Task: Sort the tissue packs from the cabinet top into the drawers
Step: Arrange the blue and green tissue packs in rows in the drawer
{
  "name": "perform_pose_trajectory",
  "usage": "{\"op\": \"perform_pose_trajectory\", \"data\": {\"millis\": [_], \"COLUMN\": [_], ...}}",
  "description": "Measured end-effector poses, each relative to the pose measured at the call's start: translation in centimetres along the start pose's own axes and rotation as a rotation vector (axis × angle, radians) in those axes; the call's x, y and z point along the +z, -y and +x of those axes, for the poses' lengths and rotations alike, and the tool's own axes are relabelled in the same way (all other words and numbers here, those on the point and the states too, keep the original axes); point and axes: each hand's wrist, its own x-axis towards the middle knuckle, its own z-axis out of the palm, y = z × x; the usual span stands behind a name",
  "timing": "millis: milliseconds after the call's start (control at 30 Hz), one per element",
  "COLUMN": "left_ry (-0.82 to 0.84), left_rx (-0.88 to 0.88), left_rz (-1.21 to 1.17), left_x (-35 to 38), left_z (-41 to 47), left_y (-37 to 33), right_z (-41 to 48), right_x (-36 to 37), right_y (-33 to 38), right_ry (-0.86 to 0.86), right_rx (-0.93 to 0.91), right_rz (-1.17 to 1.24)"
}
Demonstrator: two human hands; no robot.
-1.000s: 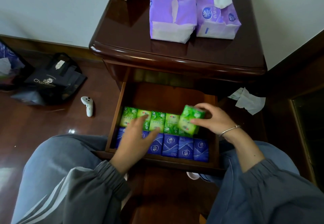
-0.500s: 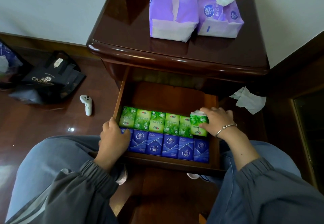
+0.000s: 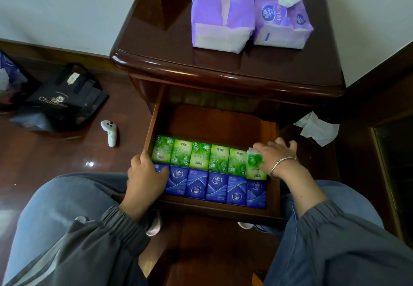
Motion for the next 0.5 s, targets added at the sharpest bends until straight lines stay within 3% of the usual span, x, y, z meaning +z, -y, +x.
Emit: {"op": "perform_pose_trajectory", "data": {"millis": [133,500], "left_ry": [-0.002,-0.009], "left_rx": [0.000,0.005], "left_rz": [-0.009,0.001], "left_x": [0.1,0.5], "left_z": [0.1,0.2], "left_y": [0.0,0.2], "right_z": [0.0,0.9], "right_x": [0.6,1.5], "right_y": [0.5,1.0], "right_ry": [-0.026,-0.073], "right_rx": [0.001,0.007], "right_rz": [-0.124,-0.048]}}
